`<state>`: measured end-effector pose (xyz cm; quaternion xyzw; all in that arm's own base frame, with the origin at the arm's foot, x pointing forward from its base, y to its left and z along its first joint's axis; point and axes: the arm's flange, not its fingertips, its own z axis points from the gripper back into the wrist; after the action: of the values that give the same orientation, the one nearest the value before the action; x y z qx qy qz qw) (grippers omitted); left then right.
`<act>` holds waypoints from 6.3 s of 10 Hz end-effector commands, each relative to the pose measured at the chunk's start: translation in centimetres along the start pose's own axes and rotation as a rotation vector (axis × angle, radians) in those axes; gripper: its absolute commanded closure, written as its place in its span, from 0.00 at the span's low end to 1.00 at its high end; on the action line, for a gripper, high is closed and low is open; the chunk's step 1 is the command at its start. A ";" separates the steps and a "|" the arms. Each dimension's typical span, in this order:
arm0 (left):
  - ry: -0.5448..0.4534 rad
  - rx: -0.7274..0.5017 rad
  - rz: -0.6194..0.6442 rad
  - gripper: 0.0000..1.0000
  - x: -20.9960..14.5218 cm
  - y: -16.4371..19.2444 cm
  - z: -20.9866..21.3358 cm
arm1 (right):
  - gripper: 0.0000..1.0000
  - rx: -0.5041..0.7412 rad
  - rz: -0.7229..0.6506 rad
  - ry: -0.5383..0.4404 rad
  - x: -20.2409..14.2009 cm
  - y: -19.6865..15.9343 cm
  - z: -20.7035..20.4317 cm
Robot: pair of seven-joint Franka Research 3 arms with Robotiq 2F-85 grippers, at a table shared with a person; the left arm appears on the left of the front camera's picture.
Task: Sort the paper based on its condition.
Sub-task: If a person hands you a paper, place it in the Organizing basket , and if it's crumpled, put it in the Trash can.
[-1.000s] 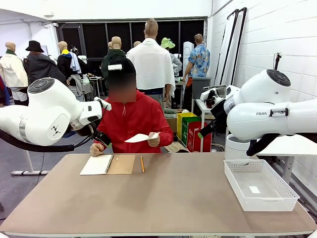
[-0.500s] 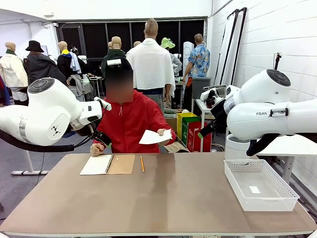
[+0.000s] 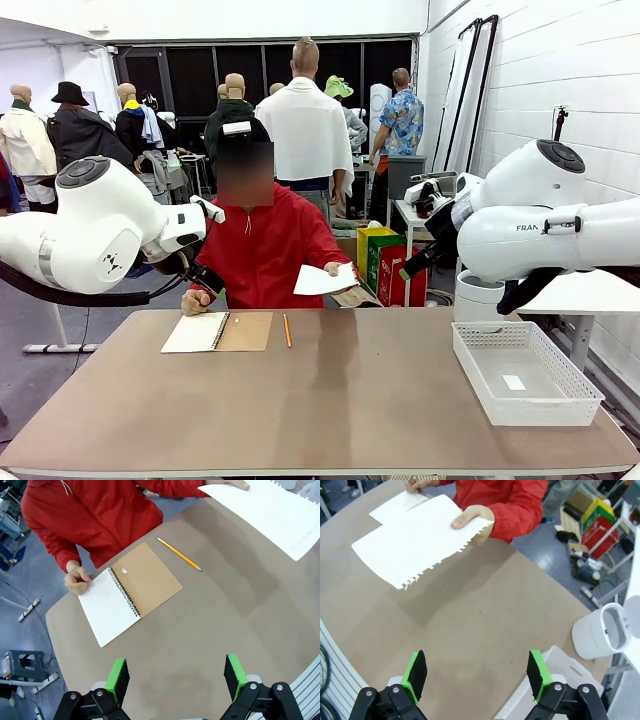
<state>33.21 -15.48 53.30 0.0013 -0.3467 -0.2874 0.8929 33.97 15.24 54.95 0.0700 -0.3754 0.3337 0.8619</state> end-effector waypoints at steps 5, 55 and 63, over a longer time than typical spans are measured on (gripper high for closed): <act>0.001 0.001 0.000 0.00 0.0 0.0 0.0 | 0.00 0.300 -0.608 0.181 4.9 -4.8 -3.8; 0.001 0.001 0.000 0.00 0.0 0.0 0.0 | 1.00 0.459 -1.063 0.494 -0.3 -19.2 -12.7; 0.001 0.001 0.000 0.00 0.0 0.0 0.0 | 1.00 0.409 -1.070 0.484 -1.4 -20.8 -12.3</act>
<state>33.22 -15.44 53.29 0.0007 -0.3465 -0.2870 0.8931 54.15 3.77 48.38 0.3388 0.0020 -0.0756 0.9378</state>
